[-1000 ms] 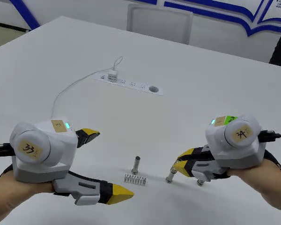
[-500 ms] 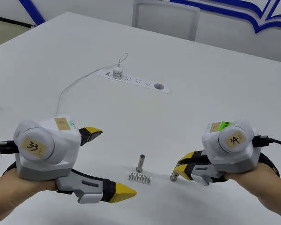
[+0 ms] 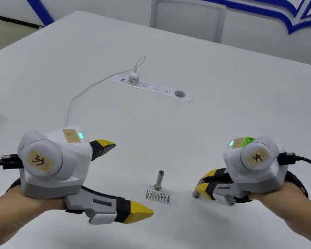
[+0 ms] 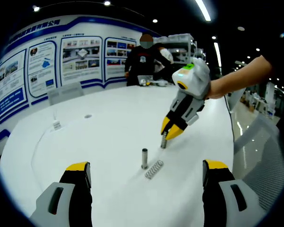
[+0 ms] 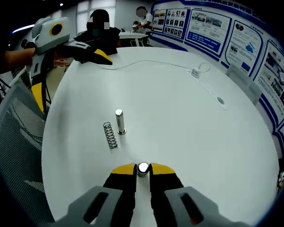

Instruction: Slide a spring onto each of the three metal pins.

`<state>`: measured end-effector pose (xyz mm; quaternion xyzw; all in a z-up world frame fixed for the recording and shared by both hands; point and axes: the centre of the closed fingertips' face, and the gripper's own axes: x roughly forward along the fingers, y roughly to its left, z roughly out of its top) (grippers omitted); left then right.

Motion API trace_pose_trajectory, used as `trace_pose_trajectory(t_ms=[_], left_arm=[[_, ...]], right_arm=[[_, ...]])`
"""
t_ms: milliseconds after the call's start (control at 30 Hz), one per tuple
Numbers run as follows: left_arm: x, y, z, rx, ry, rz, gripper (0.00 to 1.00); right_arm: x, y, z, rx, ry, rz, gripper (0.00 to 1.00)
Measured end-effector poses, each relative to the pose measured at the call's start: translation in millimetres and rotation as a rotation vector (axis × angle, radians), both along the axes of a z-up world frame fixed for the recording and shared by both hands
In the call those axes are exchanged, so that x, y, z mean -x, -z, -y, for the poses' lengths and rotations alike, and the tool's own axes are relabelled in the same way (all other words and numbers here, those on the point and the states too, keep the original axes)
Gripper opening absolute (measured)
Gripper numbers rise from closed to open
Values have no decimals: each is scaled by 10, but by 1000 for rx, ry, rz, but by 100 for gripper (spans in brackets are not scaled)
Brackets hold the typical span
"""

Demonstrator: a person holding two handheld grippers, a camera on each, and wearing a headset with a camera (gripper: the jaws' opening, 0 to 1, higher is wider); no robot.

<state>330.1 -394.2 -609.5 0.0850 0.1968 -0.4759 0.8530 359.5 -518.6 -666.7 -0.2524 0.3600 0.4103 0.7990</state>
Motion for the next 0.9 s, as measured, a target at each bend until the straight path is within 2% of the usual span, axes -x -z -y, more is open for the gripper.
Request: trace_pose_trajectory(t_ms=[200,567,900], left_arm=[[4,-7,13,-2,2,-1,100],[29,-38,49,1,14,4,100],[42,-59,30,0,15,6,100]], right_arm=[[-16,6,39,7,22,-9,12],[-9,-65,63,-7,36,4,14],[-14,-253,111,-33,60,45,16]])
